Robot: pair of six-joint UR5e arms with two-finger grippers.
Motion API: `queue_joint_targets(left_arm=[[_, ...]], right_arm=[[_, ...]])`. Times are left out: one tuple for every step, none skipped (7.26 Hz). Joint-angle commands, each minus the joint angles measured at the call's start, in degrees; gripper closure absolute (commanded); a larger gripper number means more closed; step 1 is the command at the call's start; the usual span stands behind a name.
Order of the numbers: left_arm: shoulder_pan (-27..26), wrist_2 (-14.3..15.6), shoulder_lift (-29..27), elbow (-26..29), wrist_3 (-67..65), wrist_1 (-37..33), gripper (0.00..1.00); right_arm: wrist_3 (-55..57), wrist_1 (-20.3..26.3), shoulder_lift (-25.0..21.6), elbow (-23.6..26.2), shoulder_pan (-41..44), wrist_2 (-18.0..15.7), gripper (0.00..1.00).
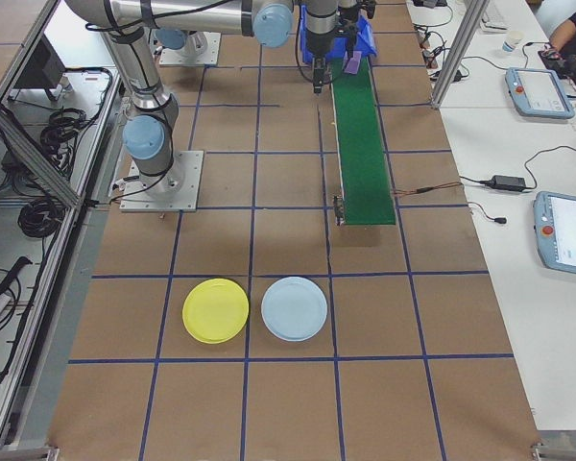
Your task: Move block left to right into plate
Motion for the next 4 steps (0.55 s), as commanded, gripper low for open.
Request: queue_joint_targets(left_arm=[[0.1,0.2,3.0,1.1,-0.4,-0.1,0.0],[1.1,0.5,4.0,1.2,0.3,-0.7,0.0],[4.4,1.5,4.1,1.5,0.9,-2.0,0.0],[8.4,1.7,3.8,3.5,4.8,-3.3,0.0]], right_arm=[[-0.2,0.1,0.0,0.0,0.0,0.0,0.0],[0.0,0.1,0.0,0.1,0.4,0.0,0.0],[0.0,0.0,0.0,0.0,0.4,0.0,0.0],[-0.2,0.0,0.0,0.0,0.0,0.0,0.0]])
